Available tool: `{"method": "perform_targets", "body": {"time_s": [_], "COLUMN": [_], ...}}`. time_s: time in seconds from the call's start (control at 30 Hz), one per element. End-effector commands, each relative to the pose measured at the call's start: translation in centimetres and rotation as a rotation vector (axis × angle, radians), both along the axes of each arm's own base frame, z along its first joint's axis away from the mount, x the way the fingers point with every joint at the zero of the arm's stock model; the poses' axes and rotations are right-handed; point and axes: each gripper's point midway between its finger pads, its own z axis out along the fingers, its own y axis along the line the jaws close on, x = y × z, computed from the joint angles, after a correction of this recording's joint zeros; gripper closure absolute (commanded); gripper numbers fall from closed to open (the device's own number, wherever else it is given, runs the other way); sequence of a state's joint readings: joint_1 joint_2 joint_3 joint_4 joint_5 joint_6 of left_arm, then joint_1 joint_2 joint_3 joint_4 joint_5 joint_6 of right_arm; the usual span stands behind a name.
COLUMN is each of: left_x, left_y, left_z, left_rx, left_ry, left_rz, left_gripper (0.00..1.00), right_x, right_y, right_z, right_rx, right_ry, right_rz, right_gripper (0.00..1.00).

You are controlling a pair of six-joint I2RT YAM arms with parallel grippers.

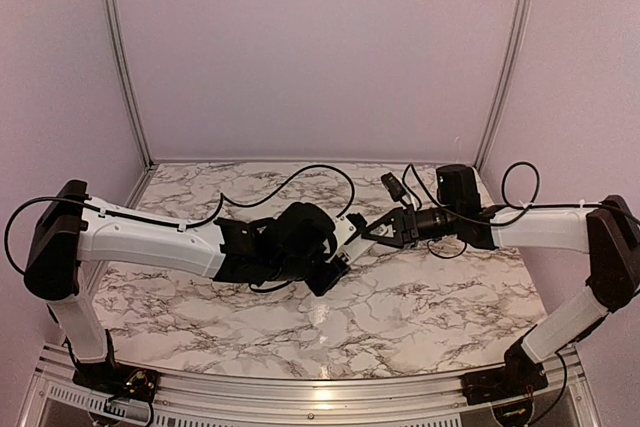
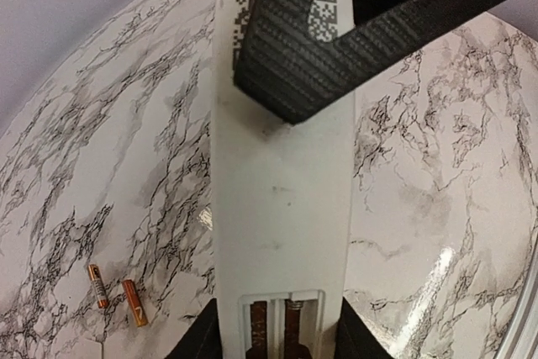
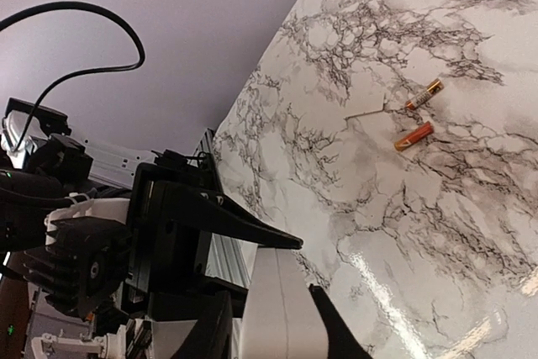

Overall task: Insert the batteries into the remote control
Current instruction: Pass from the right arm to the left, then pass from the left arm to the right

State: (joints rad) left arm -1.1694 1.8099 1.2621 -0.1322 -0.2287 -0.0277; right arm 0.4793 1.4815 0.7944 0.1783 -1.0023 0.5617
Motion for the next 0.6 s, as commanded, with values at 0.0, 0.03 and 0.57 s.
{"method": "perform_targets", "body": {"time_s": [0.0,0.03,0.57], "left_x": [1.0,1.1,2.0], "left_y": [0.5,0.5,-1.1], "left_z": [1.5,1.6,3.8], "left_rx": [-0.122,-0.143,-0.294], "left_ry": [0.041,0.051,0.112], "left_rz": [0.116,0.133,0.22], "left_gripper": [0.8,0.82,0.89], "right_x": [1.1,1.2,2.4], "right_y": [0.5,0.4,1.1], "right_z": [3.2,3.6,5.5], "right_rx": [0.069,0.083,0.178], "right_ry": [-0.108,-0.118,-0.145], "right_rz": [-0.026,-0.04,-0.128], "right_gripper": [0.58,0.53,0.53]}}
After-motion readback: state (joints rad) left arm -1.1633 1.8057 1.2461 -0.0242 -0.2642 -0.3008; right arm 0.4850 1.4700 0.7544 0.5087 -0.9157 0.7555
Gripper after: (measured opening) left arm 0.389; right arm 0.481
